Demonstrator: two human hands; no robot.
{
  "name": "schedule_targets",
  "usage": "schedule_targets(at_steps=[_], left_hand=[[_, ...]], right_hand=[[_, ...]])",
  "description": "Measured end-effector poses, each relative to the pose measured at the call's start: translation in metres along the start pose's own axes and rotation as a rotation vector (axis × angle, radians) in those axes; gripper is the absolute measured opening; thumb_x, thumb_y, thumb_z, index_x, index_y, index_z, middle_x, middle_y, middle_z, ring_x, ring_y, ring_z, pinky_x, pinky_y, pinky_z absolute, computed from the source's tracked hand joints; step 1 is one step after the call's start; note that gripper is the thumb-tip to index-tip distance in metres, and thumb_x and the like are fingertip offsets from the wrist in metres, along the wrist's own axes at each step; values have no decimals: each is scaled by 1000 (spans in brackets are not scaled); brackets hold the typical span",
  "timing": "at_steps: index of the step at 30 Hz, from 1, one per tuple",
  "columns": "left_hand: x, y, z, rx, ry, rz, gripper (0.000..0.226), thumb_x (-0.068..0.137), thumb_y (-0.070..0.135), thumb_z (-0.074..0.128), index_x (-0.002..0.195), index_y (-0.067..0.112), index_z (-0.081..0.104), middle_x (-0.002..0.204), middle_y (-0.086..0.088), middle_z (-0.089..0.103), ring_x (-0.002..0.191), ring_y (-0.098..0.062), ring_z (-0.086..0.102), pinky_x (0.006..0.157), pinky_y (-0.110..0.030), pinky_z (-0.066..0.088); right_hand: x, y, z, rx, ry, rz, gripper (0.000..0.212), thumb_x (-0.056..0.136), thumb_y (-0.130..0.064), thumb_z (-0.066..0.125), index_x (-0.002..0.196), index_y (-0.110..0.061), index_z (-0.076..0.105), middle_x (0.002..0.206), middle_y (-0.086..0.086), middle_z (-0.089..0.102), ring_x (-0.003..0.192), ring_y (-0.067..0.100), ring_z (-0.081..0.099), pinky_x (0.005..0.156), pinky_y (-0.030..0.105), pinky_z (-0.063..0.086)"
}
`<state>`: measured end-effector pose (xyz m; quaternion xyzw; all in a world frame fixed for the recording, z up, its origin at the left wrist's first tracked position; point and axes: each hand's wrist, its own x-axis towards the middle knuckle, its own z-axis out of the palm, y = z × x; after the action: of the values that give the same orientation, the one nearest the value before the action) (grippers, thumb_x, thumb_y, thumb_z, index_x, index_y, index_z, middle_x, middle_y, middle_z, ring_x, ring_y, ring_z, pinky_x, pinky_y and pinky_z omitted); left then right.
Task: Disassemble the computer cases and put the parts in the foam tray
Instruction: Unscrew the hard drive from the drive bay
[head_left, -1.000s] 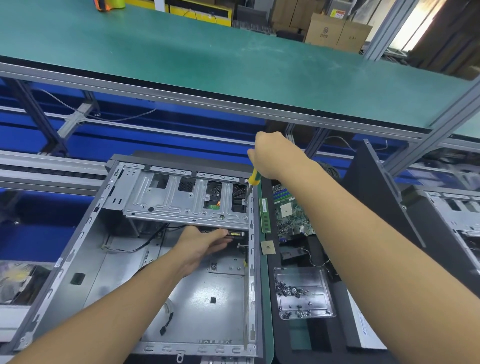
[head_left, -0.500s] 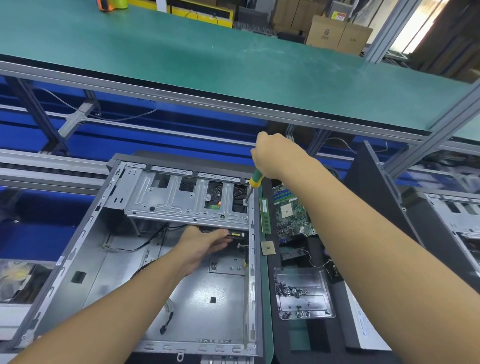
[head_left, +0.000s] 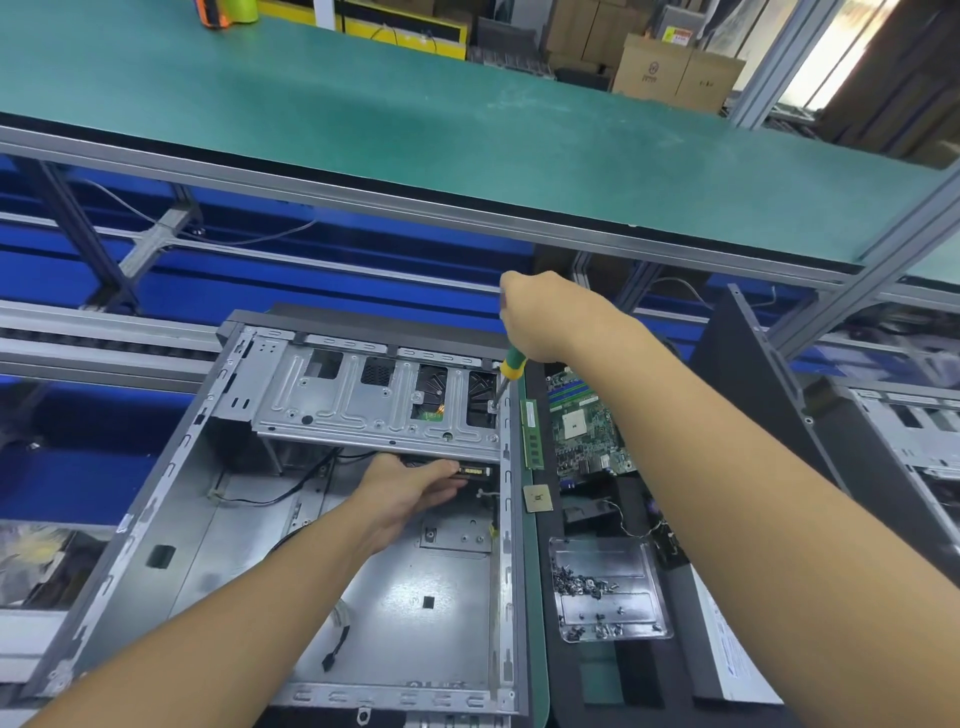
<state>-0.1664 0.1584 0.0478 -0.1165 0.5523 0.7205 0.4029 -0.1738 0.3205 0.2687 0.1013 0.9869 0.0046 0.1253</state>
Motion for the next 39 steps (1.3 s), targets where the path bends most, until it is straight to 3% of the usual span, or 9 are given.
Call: schedule_targets(at_steps=[4,8,13,19,22,25,30,33,39], left_hand=[[-1,1,-1,3,5,-3,23,83,5,78,96,-11,69,93,-21,75,89,-24,75,65,-19,58],[-1,1,0,5,2,-9,23,83,6,78,97,-10,70,93,-21,75,88,-23,75,64,-17,57],[-1,2,0,3,4,-11,24,83,5,78,98,-11,69,94,-21,75,89,-24,75,64,-18,57],[0,1,0,-4,-1,-9,23,83,5,77,97,-12,69,94,-22,75,89,-24,75,65,-18,57],[1,0,-1,-10,-5,-4,23,83,4,77,97,-13,68,95,-23,74,91,-25,75,67,-19,58],[2,0,-1,-15,-11,0,24,83,3,77,98,-13,68,96,-24,74,92,-26,75,68,-20,58],[-2,1,-1,-64,-31,-17,38,82,2,77,110,-19,61,99,-27,73,92,-28,75,71,-23,60],[-3,3,-3,-177,-54,-15,62,81,-6,75,131,-18,40,112,-31,68,96,-32,72,74,-30,61],[0,2,-3,-152,-83,-10,58,80,-8,73,130,-19,44,116,-30,67,98,-32,72,75,-32,61]], right_hand=[[-5,4,-12,230,-126,-101,33,89,0,47,110,-23,56,117,0,58,105,26,56,88,39,51],[-1,0,1,183,46,-17,28,105,-36,45,116,-10,48,104,8,56,89,29,56,69,37,44],[-1,-1,3,233,-7,-52,22,96,-6,45,116,-15,51,121,7,54,99,31,58,80,41,50],[-2,3,0,251,-55,-1,37,88,-31,71,117,-21,51,127,6,42,100,32,56,74,40,48],[0,1,7,10,107,164,68,88,-72,52,113,-10,40,98,6,50,86,32,51,57,36,35],[2,0,6,-60,144,250,59,99,-68,27,90,-12,43,77,6,48,69,27,47,53,33,29],[1,7,-4,58,50,67,15,99,-26,51,110,-16,51,106,7,52,83,31,54,70,36,42],[-3,9,-12,135,-82,-27,18,92,-11,55,101,-26,56,114,5,42,73,24,52,67,35,47],[-5,8,-1,81,-49,160,63,101,-58,40,143,-12,34,114,12,53,83,31,56,67,38,44]])
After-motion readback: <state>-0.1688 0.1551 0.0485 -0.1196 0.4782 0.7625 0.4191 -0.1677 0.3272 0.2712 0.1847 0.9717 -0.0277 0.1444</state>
